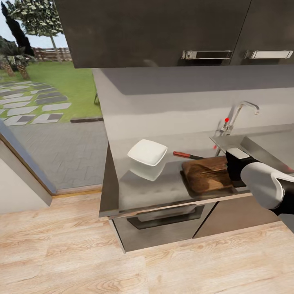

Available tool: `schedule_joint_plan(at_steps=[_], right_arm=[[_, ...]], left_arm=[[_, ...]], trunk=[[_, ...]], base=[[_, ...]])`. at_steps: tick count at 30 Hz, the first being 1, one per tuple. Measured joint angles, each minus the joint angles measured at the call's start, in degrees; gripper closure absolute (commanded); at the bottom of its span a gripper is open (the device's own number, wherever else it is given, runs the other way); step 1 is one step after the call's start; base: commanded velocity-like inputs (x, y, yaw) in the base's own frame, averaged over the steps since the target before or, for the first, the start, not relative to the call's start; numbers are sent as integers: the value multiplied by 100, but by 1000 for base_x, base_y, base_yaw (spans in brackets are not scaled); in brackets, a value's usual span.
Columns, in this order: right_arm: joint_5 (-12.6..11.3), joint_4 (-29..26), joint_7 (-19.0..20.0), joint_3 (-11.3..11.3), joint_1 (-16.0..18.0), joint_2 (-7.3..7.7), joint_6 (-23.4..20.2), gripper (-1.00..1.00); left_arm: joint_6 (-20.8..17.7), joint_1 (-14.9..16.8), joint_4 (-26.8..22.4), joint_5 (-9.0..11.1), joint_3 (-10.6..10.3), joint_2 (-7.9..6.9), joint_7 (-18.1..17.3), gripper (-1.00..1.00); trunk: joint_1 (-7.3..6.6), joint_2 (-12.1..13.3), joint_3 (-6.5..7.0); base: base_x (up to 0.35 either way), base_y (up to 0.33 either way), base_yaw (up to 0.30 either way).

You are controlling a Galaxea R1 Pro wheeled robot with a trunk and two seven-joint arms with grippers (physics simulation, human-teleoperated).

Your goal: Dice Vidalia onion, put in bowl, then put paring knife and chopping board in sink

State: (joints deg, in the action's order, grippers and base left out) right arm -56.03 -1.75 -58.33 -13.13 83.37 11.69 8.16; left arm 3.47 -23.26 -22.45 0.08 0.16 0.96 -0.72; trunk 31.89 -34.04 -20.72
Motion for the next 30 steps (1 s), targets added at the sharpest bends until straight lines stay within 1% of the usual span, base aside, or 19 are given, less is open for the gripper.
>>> schedule_joint_plan(at_steps=[30], right_arm=[[-15, 55, -26, 0, 0, 0, 15, 100]], left_arm=[[-2, 0, 19, 8, 0, 6, 0, -100]], trunk=[[0, 0, 0]], base=[[0, 0, 0]])
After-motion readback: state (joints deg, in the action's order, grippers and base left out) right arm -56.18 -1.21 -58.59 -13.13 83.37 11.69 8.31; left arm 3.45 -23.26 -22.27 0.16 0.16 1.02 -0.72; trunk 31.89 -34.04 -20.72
